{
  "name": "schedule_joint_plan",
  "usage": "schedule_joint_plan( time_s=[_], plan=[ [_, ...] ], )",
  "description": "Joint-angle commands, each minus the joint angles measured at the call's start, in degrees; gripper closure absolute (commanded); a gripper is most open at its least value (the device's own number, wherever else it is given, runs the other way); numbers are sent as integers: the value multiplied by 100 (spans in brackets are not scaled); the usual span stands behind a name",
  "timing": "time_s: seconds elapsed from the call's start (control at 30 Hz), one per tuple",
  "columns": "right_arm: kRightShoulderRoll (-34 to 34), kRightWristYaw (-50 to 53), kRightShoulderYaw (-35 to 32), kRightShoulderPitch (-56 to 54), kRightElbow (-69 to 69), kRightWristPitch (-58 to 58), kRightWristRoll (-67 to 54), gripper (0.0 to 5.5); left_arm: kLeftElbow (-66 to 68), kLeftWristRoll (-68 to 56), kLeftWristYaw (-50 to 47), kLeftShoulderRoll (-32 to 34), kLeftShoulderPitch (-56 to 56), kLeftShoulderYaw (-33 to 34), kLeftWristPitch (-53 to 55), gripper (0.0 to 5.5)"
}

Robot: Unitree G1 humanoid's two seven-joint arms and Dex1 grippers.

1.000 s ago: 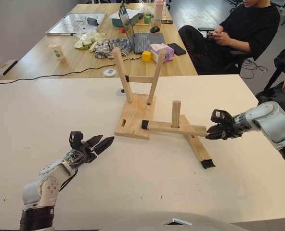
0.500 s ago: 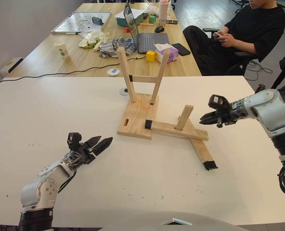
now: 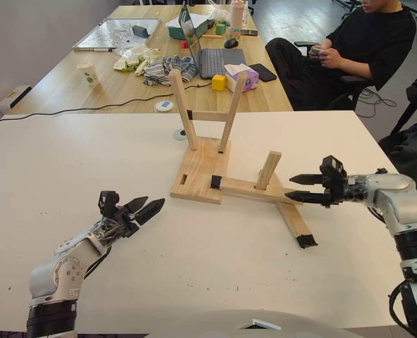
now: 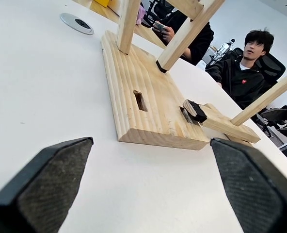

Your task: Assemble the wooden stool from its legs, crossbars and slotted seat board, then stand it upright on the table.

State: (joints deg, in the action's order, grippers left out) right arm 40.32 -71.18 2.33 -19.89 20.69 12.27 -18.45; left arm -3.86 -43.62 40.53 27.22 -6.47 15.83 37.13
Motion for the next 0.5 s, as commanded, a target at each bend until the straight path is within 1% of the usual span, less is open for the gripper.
schedule_joint_plan(
  time_s=[0.03,0.2,0.5],
  plan=[
    [-343,223,-91,105,523,-1037,247,250,139,138,109,168,175,-80,78,103],
    [-487,255,61,48,1106,-1720,556,250,204,186,225,264,300,-115,151,103],
    [-603,372,72,-296,2215,-2347,892,250,205,212,311,306,373,-143,244,103]
  ],
)
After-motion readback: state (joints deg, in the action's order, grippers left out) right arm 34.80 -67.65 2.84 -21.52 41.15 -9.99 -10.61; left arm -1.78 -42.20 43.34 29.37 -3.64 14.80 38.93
